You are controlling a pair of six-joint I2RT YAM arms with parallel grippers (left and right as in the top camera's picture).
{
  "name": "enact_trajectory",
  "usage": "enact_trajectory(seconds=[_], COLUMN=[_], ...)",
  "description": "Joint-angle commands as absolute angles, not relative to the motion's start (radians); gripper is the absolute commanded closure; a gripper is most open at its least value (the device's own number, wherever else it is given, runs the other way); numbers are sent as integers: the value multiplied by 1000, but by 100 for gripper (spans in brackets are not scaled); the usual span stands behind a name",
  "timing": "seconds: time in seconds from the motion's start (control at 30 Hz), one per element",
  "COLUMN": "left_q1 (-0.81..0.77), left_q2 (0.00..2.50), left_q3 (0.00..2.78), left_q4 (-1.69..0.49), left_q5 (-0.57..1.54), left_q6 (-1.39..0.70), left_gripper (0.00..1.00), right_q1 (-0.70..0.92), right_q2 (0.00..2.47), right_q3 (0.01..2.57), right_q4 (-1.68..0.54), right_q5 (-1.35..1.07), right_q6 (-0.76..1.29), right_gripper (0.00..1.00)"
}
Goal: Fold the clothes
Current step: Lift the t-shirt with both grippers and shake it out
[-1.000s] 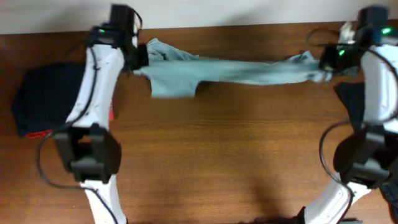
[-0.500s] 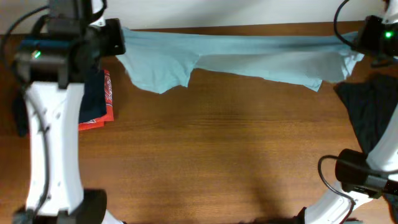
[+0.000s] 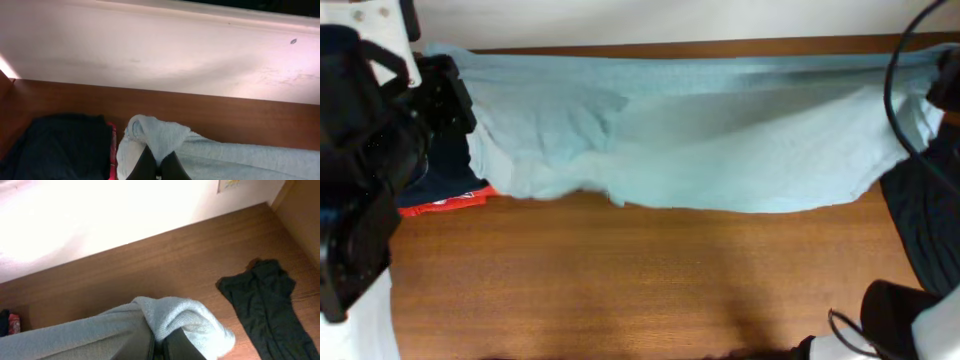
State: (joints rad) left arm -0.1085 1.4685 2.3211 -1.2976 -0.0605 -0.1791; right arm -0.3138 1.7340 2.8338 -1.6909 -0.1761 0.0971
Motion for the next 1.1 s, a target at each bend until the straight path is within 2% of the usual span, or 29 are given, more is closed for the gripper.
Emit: enact_trajectory(seconds=[0.0,0.33,0.57,0.73,0.9,1.07], left_q1=[-95,-95,-95,-95,-99,-102], left_q2=[1491,1707,1884,1894,1894,1913], left_q3=[2334,2334,2334,2345,2392,2390], left_q4=[-1276,-1067,-749,-572,-618,-841], left_q5=[-95,-107,-154,-211,-206,-206], left_q6=[-163,-164,-164,-162,-163,-163], left_gripper=[99,99,99,99,99,99], right_q1=[-327,-327,-327,-327,-327,-327], right_q2=[1751,1952,2083,2078,2085,2101], right_q3=[2841,2837,2837,2840,2832,2780], right_q4=[-1668,-1543,-1317,-1150,-1179,-1284], right_q5=[-126,-128,-237,-289,-289,-289], right_q6=[93,82,26,31,14,10], right_gripper=[96,96,96,96,96,96])
